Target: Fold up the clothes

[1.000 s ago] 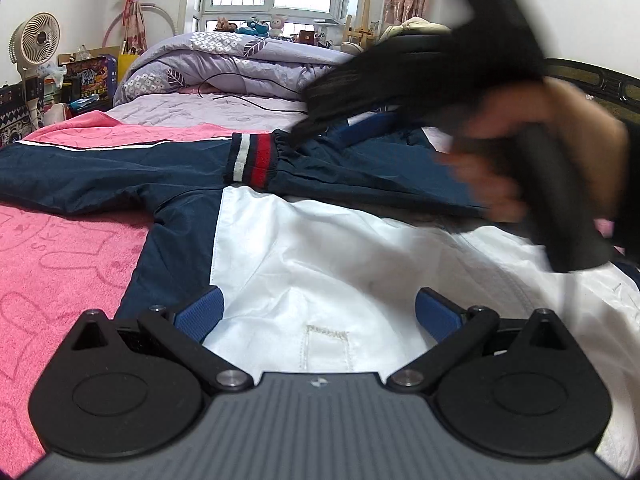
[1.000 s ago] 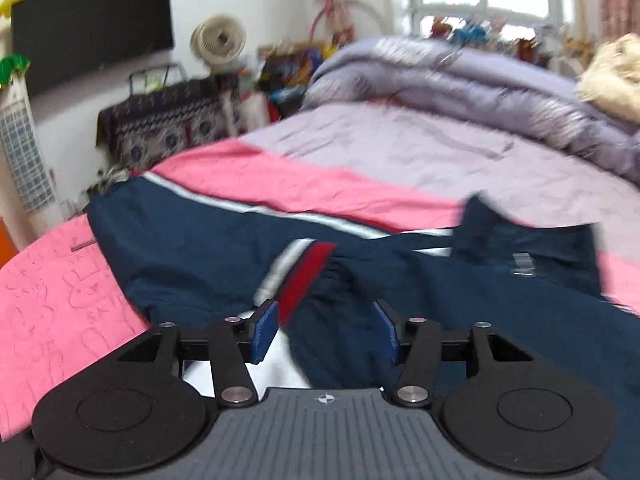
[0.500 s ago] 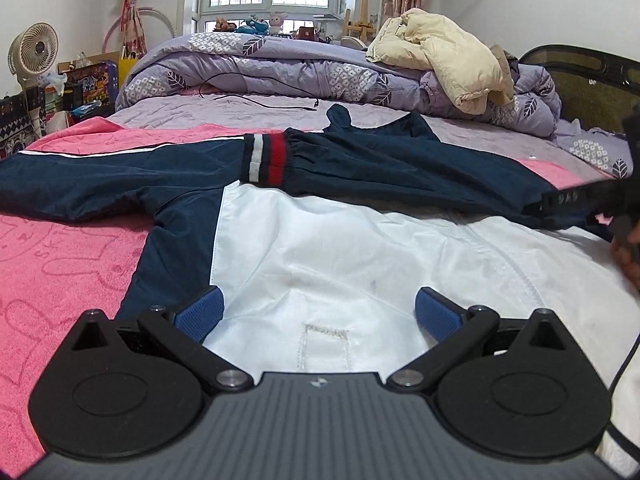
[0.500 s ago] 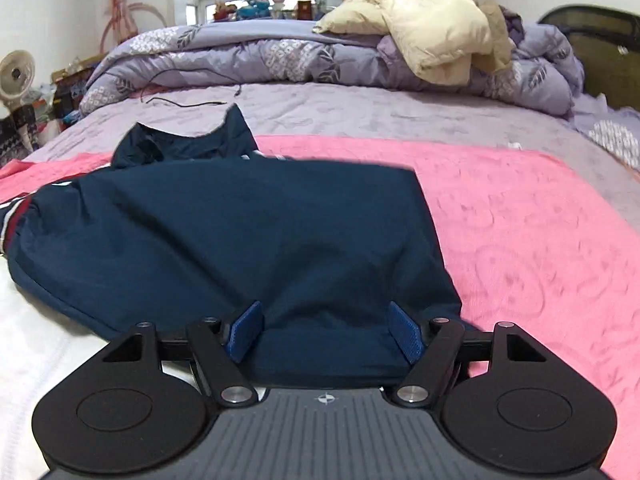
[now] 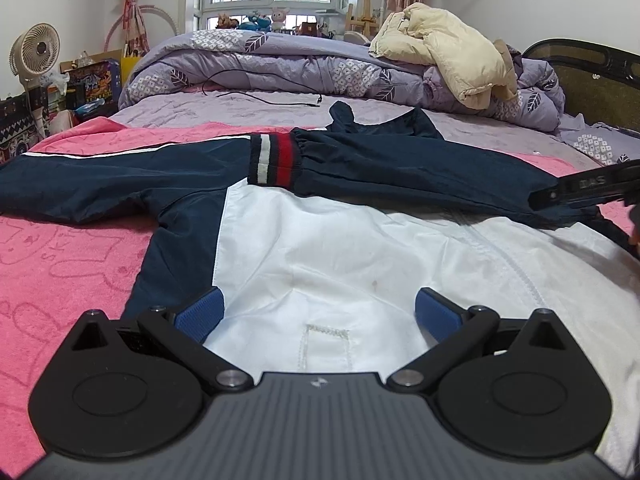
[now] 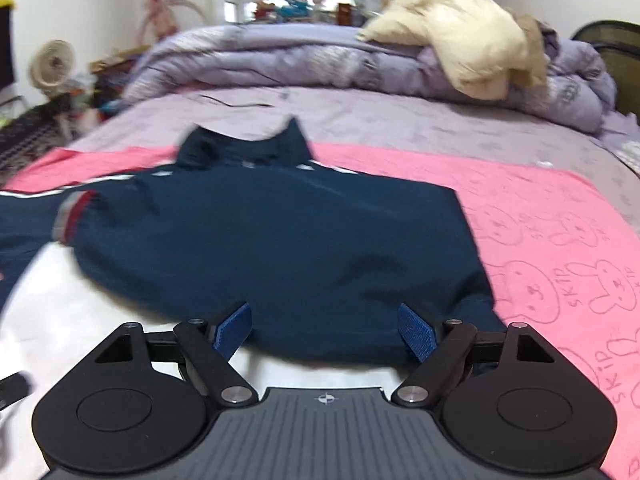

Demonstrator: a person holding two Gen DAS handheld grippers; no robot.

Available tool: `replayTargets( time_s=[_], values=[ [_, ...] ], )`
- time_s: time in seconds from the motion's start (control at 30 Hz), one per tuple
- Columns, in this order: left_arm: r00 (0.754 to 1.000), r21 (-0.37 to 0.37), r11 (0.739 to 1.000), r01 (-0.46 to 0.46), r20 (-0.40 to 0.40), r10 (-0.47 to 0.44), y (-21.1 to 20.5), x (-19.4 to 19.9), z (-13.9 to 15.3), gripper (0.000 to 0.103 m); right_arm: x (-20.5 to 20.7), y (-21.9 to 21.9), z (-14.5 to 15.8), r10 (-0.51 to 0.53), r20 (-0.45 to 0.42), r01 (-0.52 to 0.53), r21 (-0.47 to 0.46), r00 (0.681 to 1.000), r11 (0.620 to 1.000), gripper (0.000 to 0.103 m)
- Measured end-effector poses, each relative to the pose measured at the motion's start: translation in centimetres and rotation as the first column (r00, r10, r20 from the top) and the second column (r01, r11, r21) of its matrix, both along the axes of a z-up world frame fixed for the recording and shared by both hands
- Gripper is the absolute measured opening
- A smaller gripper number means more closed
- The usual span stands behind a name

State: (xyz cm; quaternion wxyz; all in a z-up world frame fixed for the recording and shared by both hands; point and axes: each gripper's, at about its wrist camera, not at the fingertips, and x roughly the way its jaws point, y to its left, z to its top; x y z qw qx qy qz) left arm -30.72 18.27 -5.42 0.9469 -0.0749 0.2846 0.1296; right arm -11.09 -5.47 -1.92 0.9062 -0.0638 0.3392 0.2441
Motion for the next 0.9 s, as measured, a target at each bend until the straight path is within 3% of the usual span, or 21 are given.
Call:
replayTargets(
  time_s=[0.17,0.47,0.73,0.9],
  values=[
    [0.999,-0.071,0.996,-0.053,0.0,0.054,1.1,-1.6,2.4,0.102,-4.4,-0.6,1.8,0.065,-0.021,-0.065,-0.008,0.998,0.998,0.082],
    [0.991,0.023,0.995,-0.097,-0.086,0.099,-0.4,-2.1,5.2,0.102,-9.8,0.0,2.2,0.068,-0.03,-0.071,-0.099,0.997,0.993,0.085],
    [0.992,0.01,0.997,-0.079,-0.102,0.079,-1.4,-2.4,6.5,0.102,-12.8,1.2,3.2,0.16,-0.009,-0.159,-0.145,0.987,0.976,0.087],
    [0.99,0.016,0.997,-0.07,-0.124,0.071,-1.6,-2.6,6.4,0.102,-12.7,1.3,3.0,0.155,-0.047,-0.161,-0.147,0.987,0.976,0.088]
  ],
)
